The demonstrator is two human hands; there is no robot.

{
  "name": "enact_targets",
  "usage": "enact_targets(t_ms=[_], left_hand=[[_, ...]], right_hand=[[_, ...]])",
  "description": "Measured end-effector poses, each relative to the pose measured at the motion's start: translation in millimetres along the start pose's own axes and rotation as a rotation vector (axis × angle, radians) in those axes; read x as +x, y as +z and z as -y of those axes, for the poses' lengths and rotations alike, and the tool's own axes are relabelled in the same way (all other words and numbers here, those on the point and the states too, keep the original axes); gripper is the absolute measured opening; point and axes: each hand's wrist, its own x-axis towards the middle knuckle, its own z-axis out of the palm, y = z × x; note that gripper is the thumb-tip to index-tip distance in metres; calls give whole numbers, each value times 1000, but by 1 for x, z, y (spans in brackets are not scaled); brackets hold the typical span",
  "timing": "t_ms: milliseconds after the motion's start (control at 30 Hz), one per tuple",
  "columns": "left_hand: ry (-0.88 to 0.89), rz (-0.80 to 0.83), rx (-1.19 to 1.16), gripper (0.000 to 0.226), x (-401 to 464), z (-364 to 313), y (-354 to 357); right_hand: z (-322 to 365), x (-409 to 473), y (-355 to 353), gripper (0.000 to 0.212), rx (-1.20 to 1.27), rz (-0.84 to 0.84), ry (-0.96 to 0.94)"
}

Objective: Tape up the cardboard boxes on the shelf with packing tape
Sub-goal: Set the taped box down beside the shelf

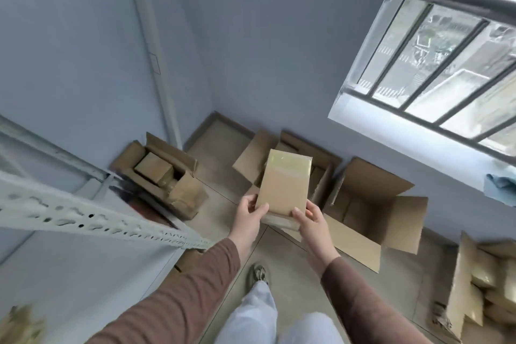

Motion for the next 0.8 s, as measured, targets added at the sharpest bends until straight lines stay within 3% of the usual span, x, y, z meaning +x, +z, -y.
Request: enact_targets(t_ms=[167, 400, 600, 800], left_hand=[[-120, -5, -26, 22, 82, 23, 30], [-312, 3, -53, 51, 194, 76, 74], [-369, -32, -87, 50, 292, 129, 113], [-412, -70, -77, 53, 383, 192, 140]], right_hand=[[-19, 86, -3, 43, 27, -68, 147], [-63, 209, -8, 46, 3, -170, 306], [-100, 312, -16, 40, -43, -256, 367], [-139, 406, -19, 55, -124, -299, 434]])
